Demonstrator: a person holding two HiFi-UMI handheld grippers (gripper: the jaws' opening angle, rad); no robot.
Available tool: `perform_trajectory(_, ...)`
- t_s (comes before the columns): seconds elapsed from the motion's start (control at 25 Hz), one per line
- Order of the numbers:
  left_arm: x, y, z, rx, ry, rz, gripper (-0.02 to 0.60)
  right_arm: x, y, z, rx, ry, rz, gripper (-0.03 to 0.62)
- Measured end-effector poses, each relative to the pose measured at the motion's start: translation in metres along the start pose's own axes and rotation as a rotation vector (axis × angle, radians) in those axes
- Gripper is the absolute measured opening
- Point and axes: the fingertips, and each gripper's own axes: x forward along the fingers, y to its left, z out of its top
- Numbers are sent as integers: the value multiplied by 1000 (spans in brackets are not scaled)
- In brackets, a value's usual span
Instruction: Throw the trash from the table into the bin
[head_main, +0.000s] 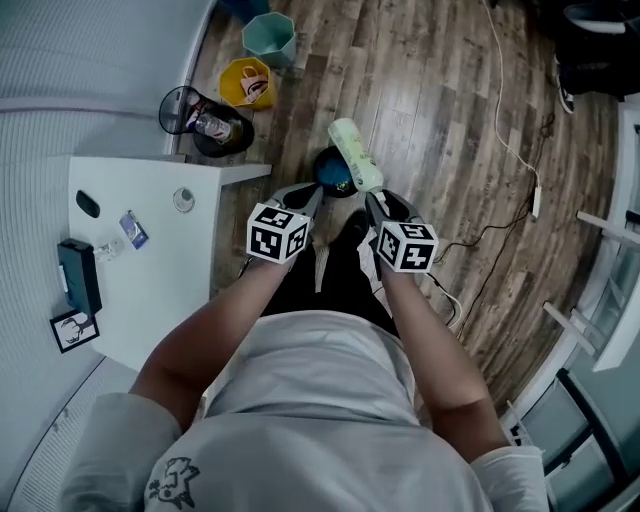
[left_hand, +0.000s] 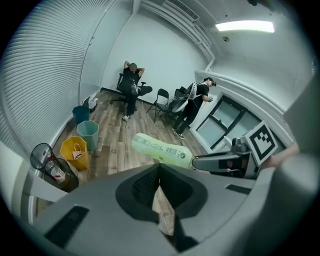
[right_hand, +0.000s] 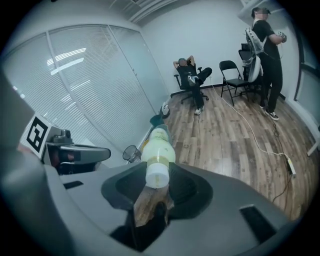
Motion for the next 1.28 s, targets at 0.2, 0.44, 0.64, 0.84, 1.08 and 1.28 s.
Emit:
perform_trajectory(0.2, 20, 18, -17, 38, 16, 9, 6, 26, -15, -32, -4, 61, -15, 144)
perform_trajectory(0.44, 44, 42, -52, -43, 56, 23, 6, 59, -35, -77, 43, 148, -30, 144)
perform_trajectory(0.64, 73, 53, -90, -94, 104, 14, 6, 90, -53, -109, 82, 209, -44, 144)
perform_trajectory(0.84, 94, 69, -118, -144, 132, 23, 6, 122, -65, -131, 129, 256, -52, 144)
perform_trajectory(1.08, 115, 81, -134, -181, 153, 25, 6, 157, -85, -145, 130, 301, -67, 144)
perform_trajectory(1.28, 118, 87, -145, -202, 178, 23, 6, 176, -95, -151, 129, 342, -82, 146)
